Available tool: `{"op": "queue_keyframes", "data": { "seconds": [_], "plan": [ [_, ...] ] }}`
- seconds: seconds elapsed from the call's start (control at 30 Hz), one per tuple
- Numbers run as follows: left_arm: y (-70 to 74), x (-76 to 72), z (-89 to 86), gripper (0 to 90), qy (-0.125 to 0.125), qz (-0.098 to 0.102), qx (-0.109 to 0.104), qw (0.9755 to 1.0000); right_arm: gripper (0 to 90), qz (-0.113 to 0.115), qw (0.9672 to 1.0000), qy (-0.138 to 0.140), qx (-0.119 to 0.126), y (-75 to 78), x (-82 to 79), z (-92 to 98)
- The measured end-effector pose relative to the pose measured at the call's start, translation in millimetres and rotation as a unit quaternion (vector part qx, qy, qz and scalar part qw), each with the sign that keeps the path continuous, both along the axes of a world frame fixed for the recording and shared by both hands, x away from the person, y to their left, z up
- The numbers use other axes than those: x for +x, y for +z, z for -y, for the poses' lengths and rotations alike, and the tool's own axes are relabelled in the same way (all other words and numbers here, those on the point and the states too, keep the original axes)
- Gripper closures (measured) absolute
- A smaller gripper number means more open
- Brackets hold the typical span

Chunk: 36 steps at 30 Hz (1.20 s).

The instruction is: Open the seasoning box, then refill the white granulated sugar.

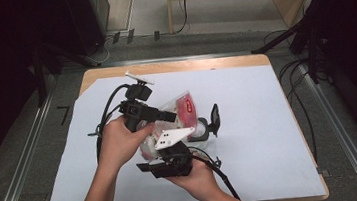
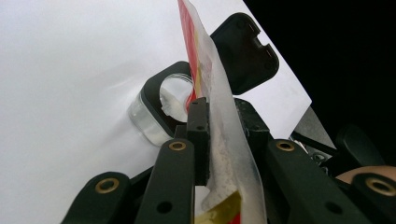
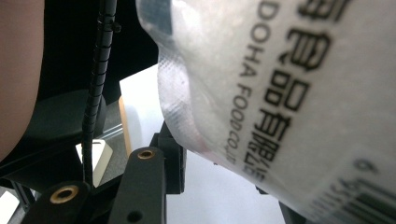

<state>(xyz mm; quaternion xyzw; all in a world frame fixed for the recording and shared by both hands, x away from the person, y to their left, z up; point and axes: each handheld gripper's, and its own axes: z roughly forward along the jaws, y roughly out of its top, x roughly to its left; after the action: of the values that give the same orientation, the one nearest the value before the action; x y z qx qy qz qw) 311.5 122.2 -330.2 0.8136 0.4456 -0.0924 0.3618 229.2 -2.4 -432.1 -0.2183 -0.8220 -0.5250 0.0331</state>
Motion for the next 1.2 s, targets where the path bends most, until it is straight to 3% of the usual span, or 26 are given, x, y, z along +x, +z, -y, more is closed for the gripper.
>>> {"op": "queue_keyframes", "data": {
  "seconds": [0.1, 0.63, 1.2],
  "plan": [
    [1.0, -0.1, 2.8, 79.2, -0.003, 0.008, 0.001, 1.0, 63.2, 0.001, 1.0, 0.0, 0.0, 0.6, -0.4, 0.9],
    [2.2, 1.8, 4.0, 78.0, -0.006, 0.007, -0.007, 0.9999, 63.1, 0.0, 1.0, 0.0, 0.005, 1.7, 0.0, 1.8],
    [3.8, -2.8, 2.8, 77.9, 0.01, 0.02, -0.012, 0.9997, 63.9, 0.007, 1.0, 0.005, 0.005, 2.2, -0.8, -1.8]
  ]
}}
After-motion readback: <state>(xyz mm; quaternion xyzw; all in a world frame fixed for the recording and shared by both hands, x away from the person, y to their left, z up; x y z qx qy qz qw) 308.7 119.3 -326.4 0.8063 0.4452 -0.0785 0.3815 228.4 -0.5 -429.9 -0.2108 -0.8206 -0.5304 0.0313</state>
